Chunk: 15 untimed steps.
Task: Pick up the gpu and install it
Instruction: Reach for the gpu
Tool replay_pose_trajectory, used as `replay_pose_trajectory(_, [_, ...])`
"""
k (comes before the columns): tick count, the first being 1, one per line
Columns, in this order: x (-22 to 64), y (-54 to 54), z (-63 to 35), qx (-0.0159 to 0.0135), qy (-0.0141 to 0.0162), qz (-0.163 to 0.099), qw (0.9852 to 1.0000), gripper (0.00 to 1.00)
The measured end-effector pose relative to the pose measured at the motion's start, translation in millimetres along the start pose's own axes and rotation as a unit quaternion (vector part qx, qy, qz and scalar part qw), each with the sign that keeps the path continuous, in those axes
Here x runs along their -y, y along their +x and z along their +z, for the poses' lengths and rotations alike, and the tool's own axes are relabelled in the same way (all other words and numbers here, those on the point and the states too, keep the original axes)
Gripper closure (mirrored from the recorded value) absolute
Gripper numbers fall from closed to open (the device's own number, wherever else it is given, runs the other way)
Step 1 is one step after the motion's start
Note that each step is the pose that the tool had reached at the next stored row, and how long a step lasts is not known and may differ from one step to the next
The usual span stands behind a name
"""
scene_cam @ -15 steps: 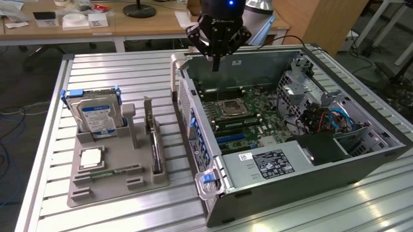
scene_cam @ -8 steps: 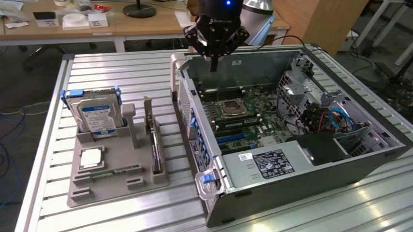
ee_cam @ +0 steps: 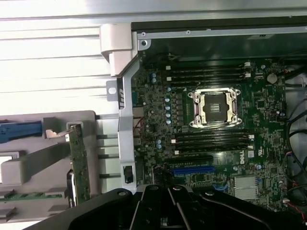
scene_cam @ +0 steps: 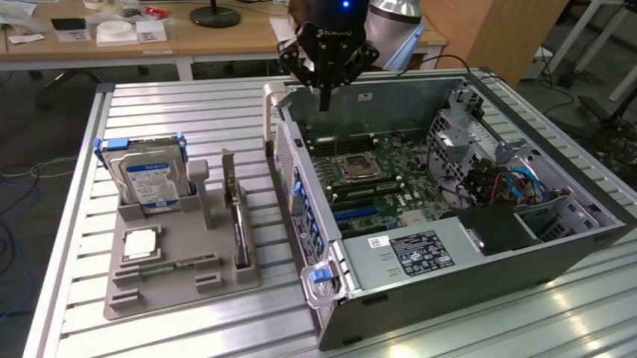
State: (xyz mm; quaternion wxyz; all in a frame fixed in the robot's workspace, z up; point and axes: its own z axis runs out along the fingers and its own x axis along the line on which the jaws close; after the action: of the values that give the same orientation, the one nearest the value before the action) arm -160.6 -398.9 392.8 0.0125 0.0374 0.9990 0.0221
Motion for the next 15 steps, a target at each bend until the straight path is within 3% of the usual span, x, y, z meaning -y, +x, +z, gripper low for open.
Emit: replay_pose_trajectory(15, [1.0, 13.3, -0.2, 0.0, 0.0, 0.0, 1.0, 0.89])
